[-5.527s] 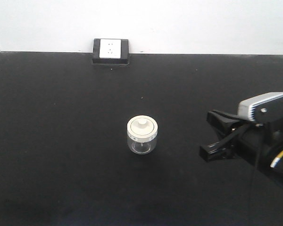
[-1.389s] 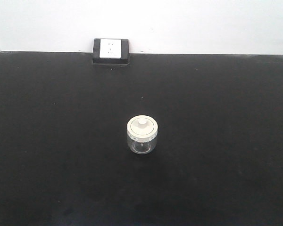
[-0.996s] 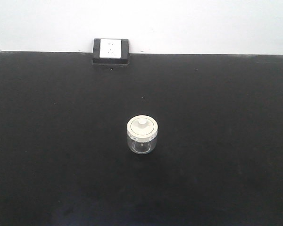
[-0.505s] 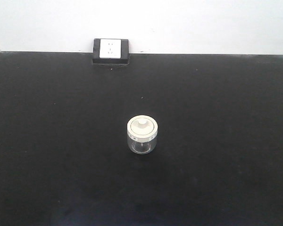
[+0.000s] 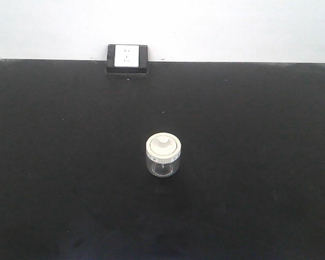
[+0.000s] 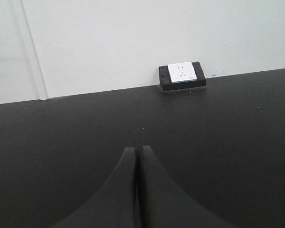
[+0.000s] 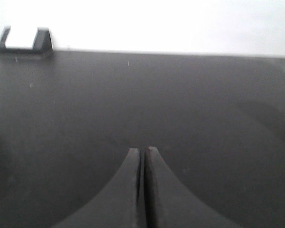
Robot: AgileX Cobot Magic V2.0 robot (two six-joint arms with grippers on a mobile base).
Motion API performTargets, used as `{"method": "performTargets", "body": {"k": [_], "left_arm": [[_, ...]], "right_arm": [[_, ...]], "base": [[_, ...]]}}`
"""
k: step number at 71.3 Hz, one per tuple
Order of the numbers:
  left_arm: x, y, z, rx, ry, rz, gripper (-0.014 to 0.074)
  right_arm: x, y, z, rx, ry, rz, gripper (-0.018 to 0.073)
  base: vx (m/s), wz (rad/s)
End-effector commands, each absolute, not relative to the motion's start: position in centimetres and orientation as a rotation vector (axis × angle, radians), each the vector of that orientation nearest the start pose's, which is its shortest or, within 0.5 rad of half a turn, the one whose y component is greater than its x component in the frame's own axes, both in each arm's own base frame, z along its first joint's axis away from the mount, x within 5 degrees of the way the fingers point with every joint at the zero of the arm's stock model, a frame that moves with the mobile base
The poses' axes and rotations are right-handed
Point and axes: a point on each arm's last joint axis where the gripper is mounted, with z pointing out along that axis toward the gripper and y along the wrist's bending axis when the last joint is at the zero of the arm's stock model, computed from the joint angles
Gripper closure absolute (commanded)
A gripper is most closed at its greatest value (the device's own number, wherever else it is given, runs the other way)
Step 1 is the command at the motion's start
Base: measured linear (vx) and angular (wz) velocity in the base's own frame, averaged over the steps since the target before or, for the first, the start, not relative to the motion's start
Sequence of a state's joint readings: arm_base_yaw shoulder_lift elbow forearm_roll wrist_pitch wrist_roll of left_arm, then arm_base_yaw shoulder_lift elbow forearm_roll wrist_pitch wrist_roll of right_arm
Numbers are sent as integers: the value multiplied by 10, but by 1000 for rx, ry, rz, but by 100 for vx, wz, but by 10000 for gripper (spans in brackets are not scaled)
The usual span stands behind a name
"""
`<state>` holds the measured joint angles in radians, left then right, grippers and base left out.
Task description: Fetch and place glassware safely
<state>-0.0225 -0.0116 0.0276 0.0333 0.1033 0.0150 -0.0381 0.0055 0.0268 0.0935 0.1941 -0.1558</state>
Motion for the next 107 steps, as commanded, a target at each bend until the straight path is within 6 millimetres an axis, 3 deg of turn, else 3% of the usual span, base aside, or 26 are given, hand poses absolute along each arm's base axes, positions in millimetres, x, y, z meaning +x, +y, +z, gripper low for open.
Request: {"method": "performTargets", "body": {"k": [1, 107], "left_arm": [[57, -1, 194, 44, 1534, 5, 603], [57, -1, 194, 44, 1535, 5, 603]], "right_arm": [[56, -1, 187, -33, 1636, -80, 562], [56, -1, 186, -39, 1652, -82, 562]], "base": [[0, 0], [0, 0]]}}
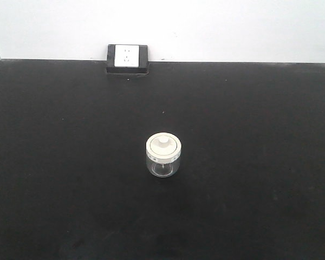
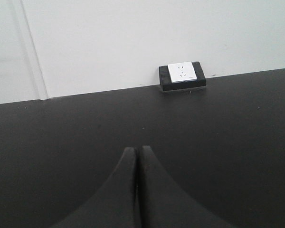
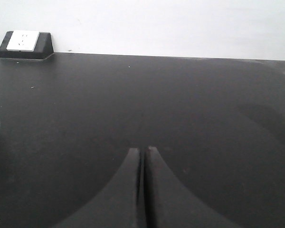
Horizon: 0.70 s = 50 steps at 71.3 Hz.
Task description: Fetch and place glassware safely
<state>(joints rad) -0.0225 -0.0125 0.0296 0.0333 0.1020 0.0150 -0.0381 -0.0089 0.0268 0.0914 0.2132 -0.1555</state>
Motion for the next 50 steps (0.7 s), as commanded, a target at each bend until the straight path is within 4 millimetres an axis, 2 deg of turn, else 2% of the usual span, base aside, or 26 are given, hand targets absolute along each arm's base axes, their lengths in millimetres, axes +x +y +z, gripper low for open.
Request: {"method": "performTargets", "body": {"k": [1, 50], "left_arm": [[57, -1, 194, 44, 1535, 5, 603], [57, -1, 194, 44, 1535, 5, 603]], "right_arm": [[56, -1, 186, -39, 1652, -82, 562], [56, -1, 186, -39, 1652, -82, 562]], "base": [[0, 0], [0, 0]]}}
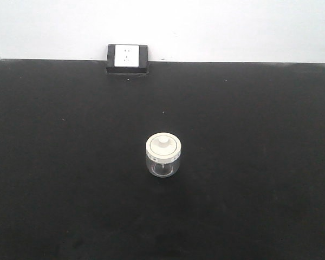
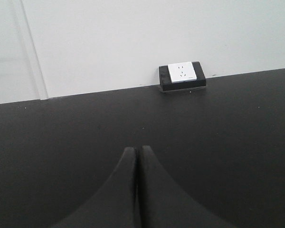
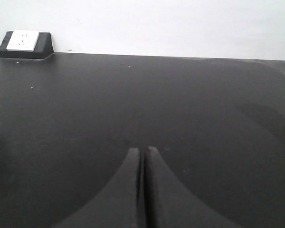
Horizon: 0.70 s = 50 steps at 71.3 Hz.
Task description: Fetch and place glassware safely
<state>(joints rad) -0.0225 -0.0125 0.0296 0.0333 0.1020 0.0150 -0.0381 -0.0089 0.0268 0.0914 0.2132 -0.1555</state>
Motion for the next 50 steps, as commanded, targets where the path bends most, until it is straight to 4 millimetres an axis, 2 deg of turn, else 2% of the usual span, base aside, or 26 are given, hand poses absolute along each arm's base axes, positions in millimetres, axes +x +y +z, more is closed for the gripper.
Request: {"method": "performTargets", "body": {"k": [1, 50], "left_arm": [[57, -1, 194, 44, 1535, 5, 603], [57, -1, 194, 44, 1535, 5, 603]], "right_arm": [[56, -1, 186, -39, 1652, -82, 562], [56, -1, 186, -38, 1650, -82, 562]], "base": [[0, 0], [0, 0]]}}
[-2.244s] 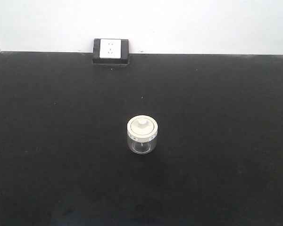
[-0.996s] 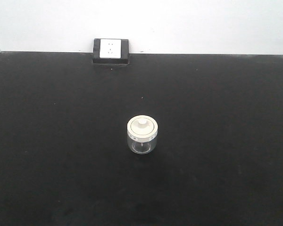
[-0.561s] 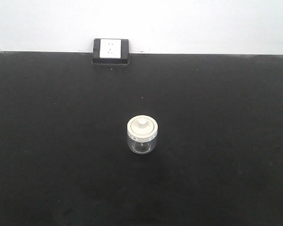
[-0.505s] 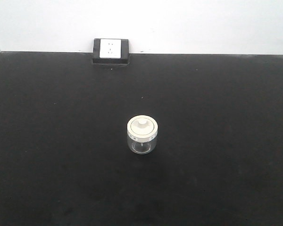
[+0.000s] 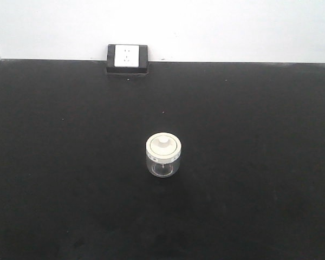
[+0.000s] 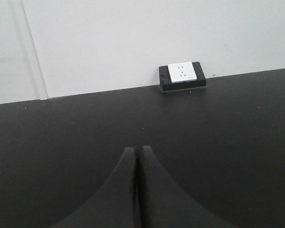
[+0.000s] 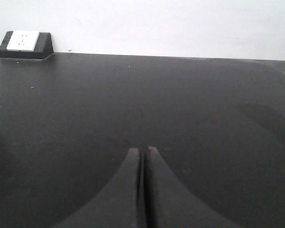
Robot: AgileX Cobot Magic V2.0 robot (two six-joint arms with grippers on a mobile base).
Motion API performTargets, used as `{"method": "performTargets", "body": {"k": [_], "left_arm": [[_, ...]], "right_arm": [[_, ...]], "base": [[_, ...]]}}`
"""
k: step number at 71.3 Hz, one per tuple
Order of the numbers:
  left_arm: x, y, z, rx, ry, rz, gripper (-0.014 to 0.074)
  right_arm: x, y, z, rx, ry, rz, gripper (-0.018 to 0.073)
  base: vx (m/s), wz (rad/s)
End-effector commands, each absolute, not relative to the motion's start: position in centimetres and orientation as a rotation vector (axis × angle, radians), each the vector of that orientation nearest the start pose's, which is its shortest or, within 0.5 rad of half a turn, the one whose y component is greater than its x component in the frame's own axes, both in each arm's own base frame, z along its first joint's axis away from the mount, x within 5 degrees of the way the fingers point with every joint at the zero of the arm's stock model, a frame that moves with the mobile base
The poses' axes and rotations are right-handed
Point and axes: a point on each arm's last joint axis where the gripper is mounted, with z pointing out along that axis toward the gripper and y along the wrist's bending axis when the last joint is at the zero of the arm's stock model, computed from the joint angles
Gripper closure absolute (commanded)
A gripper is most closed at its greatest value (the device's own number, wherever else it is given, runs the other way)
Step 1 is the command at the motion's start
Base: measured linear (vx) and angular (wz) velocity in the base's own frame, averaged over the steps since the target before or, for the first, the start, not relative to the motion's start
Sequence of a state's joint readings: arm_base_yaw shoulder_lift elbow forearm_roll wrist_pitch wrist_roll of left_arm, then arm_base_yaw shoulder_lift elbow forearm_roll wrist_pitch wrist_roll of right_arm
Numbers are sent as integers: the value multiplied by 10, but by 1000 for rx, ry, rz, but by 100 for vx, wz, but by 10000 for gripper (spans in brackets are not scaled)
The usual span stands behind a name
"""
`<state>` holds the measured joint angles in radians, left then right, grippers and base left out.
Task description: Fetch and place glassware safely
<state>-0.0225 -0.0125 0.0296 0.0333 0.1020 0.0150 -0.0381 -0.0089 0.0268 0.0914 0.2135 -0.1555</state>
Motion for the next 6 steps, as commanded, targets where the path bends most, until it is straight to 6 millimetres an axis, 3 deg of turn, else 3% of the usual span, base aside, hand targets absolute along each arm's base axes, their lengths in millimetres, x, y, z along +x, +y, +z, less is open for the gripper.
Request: {"method": "performTargets", "body": {"k": [1, 6], "left_arm": [[57, -1, 194, 44, 1535, 5, 603], [57, -1, 194, 44, 1535, 5, 603]], "right_arm": [[56, -1, 186, -38, 1650, -82, 562], [56, -1, 186, -38, 1650, -82, 562]], "base": [[0, 0], [0, 0]]}}
